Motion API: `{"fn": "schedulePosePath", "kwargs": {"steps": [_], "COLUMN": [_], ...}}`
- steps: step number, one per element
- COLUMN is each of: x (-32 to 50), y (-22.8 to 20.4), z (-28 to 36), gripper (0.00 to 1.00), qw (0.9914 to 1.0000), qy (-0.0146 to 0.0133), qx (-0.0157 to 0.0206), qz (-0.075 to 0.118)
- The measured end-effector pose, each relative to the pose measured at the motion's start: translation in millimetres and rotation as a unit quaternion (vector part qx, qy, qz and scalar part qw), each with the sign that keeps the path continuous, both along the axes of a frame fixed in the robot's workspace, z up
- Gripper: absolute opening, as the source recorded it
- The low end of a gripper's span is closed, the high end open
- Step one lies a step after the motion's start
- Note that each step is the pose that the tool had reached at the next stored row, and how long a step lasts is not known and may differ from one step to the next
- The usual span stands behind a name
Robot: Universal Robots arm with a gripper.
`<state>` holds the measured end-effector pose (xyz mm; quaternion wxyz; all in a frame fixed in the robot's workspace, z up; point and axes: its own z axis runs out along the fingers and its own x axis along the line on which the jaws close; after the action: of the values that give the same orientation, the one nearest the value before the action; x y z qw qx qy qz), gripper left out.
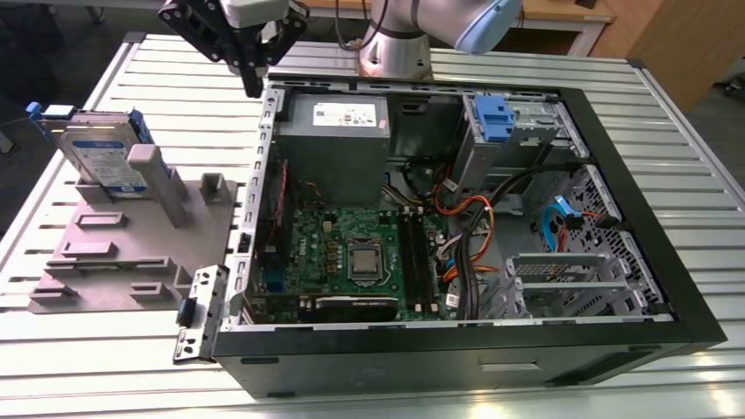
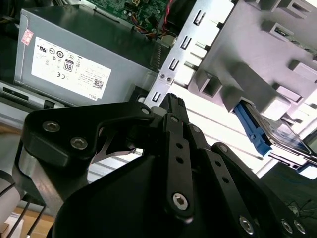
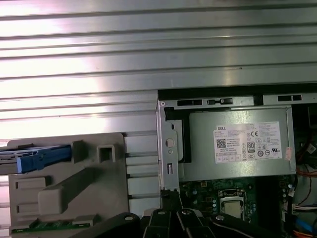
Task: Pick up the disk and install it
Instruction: 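Reach for the disk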
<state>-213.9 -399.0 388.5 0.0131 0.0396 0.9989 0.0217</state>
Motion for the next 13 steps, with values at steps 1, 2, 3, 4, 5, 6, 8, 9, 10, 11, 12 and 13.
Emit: {"fn": "schedulePosePath", "kwargs": {"steps": [1,2,3,4,5,6,8,9,10,11,12,13], "x": [-1.5,-2.9,-4.6,-6.1,-7.5,-8.9,-11.8,-13.3,-14.6,-15.9,-17.2,-18.5], "y": [0.0,0.0,0.0,0.0,0.0,0.0,0.0,0.0,0.0,0.0,0.0,0.0], "z": [-0.1,-0.3,-0.4,-0.5,-0.6,-0.7,-0.9,-1.0,-1.0,-1.1,-1.2,-1.3], "gripper": [0.11,0.11,0.11,0.11,0.11,0.11,0.11,0.11,0.11,0.11,0.11,0.11], "qw": [1.0,1.0,1.0,1.0,1.0,1.0,1.0,1.0,1.0,1.0,1.0,1.0], "qy": [0.0,0.0,0.0,0.0,0.0,0.0,0.0,0.0,0.0,0.0,0.0,0.0], "qx": [0.0,0.0001,0.0,0.0,0.0,0.0,0.0,0.0,0.0,0.0,0.0001,0.0], "qz": [0.0,0.0,0.0,0.0,0.0,0.0,0.0,0.0,0.0,0.0,0.0,0.0]}}
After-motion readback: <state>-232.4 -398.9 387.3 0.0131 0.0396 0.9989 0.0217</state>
